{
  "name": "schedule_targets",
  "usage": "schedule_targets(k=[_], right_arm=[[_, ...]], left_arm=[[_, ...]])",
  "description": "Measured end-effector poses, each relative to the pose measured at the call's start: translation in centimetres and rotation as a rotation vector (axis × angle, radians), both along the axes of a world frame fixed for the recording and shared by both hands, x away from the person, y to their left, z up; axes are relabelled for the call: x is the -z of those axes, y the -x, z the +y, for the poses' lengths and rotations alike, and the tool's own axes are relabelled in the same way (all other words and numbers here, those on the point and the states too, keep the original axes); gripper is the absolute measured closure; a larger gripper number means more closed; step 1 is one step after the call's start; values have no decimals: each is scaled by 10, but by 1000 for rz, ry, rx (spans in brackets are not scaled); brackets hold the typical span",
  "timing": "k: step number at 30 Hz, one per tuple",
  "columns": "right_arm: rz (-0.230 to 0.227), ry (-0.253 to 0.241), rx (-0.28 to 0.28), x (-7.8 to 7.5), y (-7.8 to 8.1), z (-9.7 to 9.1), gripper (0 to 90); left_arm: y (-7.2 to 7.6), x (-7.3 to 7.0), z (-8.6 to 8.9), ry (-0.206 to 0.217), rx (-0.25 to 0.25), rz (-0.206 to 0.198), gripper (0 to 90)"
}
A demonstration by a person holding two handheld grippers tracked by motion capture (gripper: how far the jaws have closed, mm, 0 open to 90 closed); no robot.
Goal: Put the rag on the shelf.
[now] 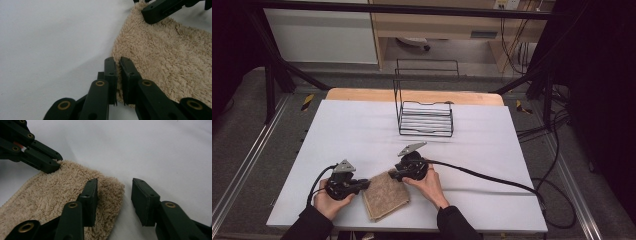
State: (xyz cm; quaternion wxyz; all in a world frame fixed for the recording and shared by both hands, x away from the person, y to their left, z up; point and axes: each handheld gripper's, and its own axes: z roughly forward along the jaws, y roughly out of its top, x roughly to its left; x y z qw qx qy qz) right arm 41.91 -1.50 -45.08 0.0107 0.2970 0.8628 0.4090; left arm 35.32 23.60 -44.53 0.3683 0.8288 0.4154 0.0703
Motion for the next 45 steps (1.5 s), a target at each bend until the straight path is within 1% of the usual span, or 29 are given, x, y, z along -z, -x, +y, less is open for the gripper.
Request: schedule_targets(k=[3, 4, 5, 7, 10, 13, 14, 16, 18, 19, 20, 23, 24, 25, 26, 27, 28, 30, 31, 32, 33, 35, 37, 39, 40, 41, 42, 44, 45], right_arm=[[26, -7, -17, 2, 0, 1, 662], [26, -7, -17, 2, 0, 1, 662], [48, -12, -26, 3, 0, 1, 717], [67, -17, -32, 3, 0, 1, 798], [64, -17, -37, 0, 1, 0, 837], [53, -18, -25, -10, 8, -4, 848], [45, -17, -21, -14, 10, -6, 849], [38, -15, 1, -23, 14, -12, 849], [25, -6, 38, -29, 17, -18, 848], [17, -1, 57, -30, 18, -21, 848], [10, 6, 73, -31, 20, -24, 847], [3, 15, 133, -28, 22, -34, 846], [3, 15, 133, -28, 22, -34, 846], [-5, 17, 163, -25, 23, -41, 845], [-14, 17, 176, -24, 24, -44, 845], [-22, 23, 188, -22, 25, -47, 845], [-26, 26, 200, -21, 26, -50, 844], [-21, 23, 219, -17, 27, -56, 842], [-21, 23, 219, -17, 27, -56, 842], [-21, 21, 227, -14, 27, -58, 842], [-14, 18, 237, -10, 27, -62, 837], [-17, 23, 241, -6, 27, -63, 827], [-13, 27, 243, -5, 28, -63, 820], [-29, 34, 246, -4, 27, -63, 773], [-29, 34, 246, -4, 27, -63, 773], [-49, 33, 243, -5, 28, -64, 723], [-56, 25, 247, -5, 28, -65, 691], [-59, -5, 250, -7, 29, -70, 620], [-59, -5, 250, -7, 29, -70, 620]], left_arm=[[0, 0, 0, 1, -1, 3, 842], [0, -1, 0, 1, -1, 6, 842], [0, -1, 0, 6, -3, 8, 843], [-1, -1, 1, 8, -3, 8, 844], [-1, -2, 2, 15, -4, 15, 845], [-3, -5, 1, 32, -7, 13, 846], [-6, -7, -1, 47, -10, 9, 846], [-8, -8, -4, 54, -14, 6, 846], [-16, -10, -14, 67, -12, -22, 845], [-18, -10, -18, 75, -9, -26, 843], [-21, -10, -22, 66, -9, -41, 842], [-27, -8, -32, 62, -6, -52, 838], [-30, -7, -37, 60, -9, -55, 838], [-32, -6, -41, 56, -10, -60, 835], [-38, -4, -49, 61, -12, -66, 832], [-38, -4, -49, 61, -12, -66, 827], [-42, -3, -54, 74, -18, -71, 816], [-43, -3, -56, 80, -24, -77, 760], [-43, -4, -56, 83, -30, -85, 760], [-43, -4, -54, 85, -29, -89, 721], [-42, -5, -50, 85, -44, -92, 645], [-41, -5, -47, 85, -50, -93, 593], [-41, -3, -42, 86, -61, -85, 579], [-42, 0, -41, 92, -71, -63, 554], [-44, 1, -42, 95, -71, -52, 554], [-45, 2, -44, 106, -69, -48, 551], [-45, 3, -46, 109, -67, -44, 552], [-46, 4, -50, 103, -62, -47, 569], [-46, 4, -51, 94, -59, -43, 569]])
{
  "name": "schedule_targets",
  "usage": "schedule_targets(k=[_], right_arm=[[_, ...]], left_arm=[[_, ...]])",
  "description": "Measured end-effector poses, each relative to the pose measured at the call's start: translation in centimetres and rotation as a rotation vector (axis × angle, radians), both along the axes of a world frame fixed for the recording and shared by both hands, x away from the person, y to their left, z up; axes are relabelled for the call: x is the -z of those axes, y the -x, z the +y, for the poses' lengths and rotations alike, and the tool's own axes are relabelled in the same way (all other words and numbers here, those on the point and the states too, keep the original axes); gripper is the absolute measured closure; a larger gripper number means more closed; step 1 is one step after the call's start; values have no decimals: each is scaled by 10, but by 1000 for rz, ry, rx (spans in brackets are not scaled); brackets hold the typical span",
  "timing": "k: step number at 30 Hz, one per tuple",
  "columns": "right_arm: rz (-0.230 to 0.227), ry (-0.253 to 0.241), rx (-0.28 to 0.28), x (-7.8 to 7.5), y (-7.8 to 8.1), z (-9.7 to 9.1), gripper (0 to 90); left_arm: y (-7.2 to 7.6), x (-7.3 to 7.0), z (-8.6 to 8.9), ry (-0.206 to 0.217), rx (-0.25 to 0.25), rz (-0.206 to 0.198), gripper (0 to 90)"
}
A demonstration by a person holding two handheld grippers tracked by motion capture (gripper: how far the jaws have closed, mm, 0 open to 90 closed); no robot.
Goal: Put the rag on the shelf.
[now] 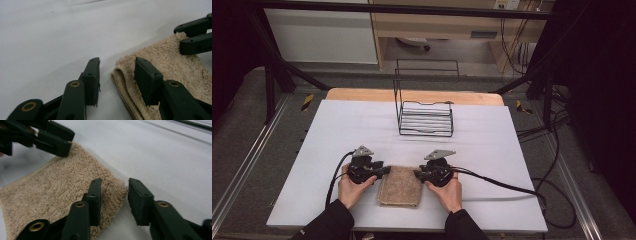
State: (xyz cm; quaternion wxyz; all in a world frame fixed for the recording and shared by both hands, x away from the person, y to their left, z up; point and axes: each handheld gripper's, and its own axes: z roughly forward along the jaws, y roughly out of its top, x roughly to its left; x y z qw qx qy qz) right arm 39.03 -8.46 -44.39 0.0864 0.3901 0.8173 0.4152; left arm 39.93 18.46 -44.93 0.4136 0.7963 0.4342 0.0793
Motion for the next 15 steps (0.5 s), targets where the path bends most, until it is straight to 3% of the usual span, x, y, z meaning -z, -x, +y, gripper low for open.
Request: schedule_targets(k=[1, 2, 4, 8, 15], right_arm=[[-1, -23, 9, -2, -1, -6, 554], [-1, -23, 9, -2, -1, -6, 554], [-7, -16, 9, -2, -3, -12, 452], [4, -23, 6, -2, -6, -15, 375], [18, 2, -8, 6, -8, -12, 444]], left_arm=[[0, 1, -1, -2, 0, 4, 595], [0, 1, -2, -3, 3, 8, 595], [-1, 2, -3, -10, 8, 14, 638], [0, 3, -6, -26, 19, 15, 685], [3, 2, -11, -51, 33, 4, 773]])
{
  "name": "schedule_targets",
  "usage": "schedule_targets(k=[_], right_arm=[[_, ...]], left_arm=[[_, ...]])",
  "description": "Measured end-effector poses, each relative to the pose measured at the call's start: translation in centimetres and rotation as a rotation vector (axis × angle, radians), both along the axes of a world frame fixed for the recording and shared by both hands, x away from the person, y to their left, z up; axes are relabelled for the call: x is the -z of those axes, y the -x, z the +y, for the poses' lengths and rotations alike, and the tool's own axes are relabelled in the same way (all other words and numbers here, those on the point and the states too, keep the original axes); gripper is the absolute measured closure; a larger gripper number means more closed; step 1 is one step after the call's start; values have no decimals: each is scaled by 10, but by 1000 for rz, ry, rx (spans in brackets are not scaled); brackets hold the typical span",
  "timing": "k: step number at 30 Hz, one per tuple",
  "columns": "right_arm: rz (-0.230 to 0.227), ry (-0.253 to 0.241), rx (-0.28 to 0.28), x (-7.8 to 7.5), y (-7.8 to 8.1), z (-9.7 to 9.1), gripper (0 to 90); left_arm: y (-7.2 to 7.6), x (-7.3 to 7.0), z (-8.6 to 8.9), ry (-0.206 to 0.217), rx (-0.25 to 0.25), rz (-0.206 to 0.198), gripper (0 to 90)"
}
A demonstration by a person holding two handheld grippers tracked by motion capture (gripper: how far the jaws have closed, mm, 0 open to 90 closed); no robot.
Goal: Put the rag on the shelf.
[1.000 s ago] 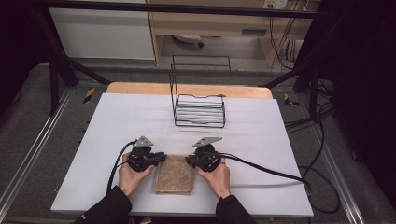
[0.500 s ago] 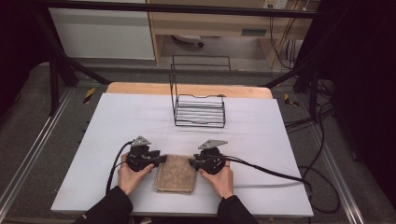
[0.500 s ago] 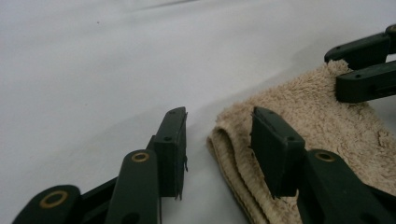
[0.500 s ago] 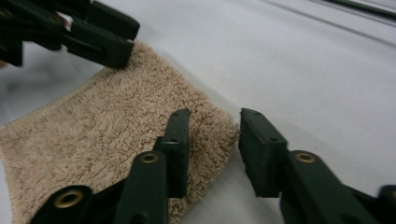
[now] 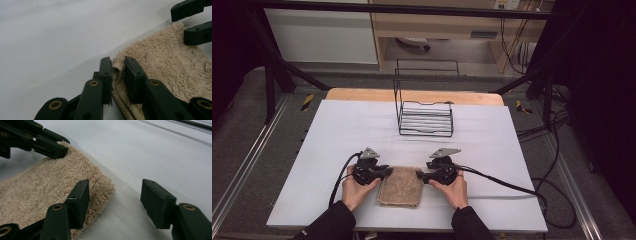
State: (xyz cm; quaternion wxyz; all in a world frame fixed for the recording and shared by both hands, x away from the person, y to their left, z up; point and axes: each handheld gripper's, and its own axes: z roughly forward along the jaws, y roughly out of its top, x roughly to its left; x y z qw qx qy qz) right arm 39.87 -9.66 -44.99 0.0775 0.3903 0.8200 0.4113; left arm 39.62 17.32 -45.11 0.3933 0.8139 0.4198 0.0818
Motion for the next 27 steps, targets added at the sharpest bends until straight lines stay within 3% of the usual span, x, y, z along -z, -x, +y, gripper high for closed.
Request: schedule_targets(k=[10, 19, 27], right_arm=[[24, -44, -8, 7, 0, 4, 623], [48, -62, -5, 10, 1, 6, 709], [88, -88, -3, 10, 1, 7, 823]], left_arm=[[2, -4, -3, -26, 9, 4, 823], [2, -2, -4, -54, 20, -23, 808], [1, -2, -3, -45, 25, -16, 811]])
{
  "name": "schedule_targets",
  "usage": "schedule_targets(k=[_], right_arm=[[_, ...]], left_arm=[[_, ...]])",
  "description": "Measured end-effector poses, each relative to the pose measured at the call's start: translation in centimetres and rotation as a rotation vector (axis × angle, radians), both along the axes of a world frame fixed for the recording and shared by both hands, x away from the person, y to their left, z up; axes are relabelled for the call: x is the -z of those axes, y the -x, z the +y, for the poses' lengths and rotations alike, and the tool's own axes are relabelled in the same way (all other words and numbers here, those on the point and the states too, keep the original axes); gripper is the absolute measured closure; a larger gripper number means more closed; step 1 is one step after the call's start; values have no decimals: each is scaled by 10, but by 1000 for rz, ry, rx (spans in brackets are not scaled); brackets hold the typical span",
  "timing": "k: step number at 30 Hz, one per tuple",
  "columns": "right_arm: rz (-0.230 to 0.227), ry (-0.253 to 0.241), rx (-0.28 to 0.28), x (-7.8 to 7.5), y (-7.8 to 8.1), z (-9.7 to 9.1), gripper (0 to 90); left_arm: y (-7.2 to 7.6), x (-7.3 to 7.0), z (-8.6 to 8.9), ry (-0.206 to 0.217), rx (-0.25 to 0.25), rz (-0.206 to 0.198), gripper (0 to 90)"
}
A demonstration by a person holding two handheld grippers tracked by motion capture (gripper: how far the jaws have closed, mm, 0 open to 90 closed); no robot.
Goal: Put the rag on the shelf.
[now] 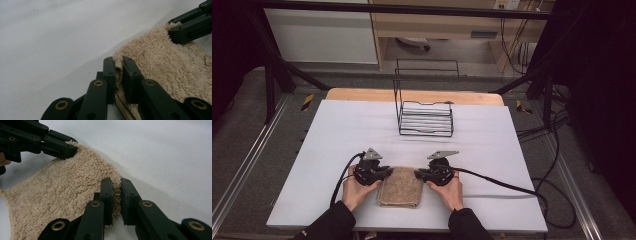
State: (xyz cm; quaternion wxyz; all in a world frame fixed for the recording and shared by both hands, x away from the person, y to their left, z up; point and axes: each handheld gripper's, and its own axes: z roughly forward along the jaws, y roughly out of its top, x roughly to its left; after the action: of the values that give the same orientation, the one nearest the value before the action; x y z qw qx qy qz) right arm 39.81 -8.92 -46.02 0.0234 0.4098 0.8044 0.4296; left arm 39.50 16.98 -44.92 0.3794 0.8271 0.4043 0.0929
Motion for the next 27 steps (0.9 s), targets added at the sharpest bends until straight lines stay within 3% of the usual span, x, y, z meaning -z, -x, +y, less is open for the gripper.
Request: schedule_targets(k=[11, 19, 27], right_arm=[[-6, -10, 11, 0, 2, 0, 847], [-18, -21, 8, -4, 2, -1, 846], [-42, -76, 4, -16, 5, -4, 846]], left_arm=[[1, 0, 1, 0, 14, -17, 832], [4, -4, 5, 30, 8, -22, 840], [13, -15, 13, 80, 14, -56, 841]])
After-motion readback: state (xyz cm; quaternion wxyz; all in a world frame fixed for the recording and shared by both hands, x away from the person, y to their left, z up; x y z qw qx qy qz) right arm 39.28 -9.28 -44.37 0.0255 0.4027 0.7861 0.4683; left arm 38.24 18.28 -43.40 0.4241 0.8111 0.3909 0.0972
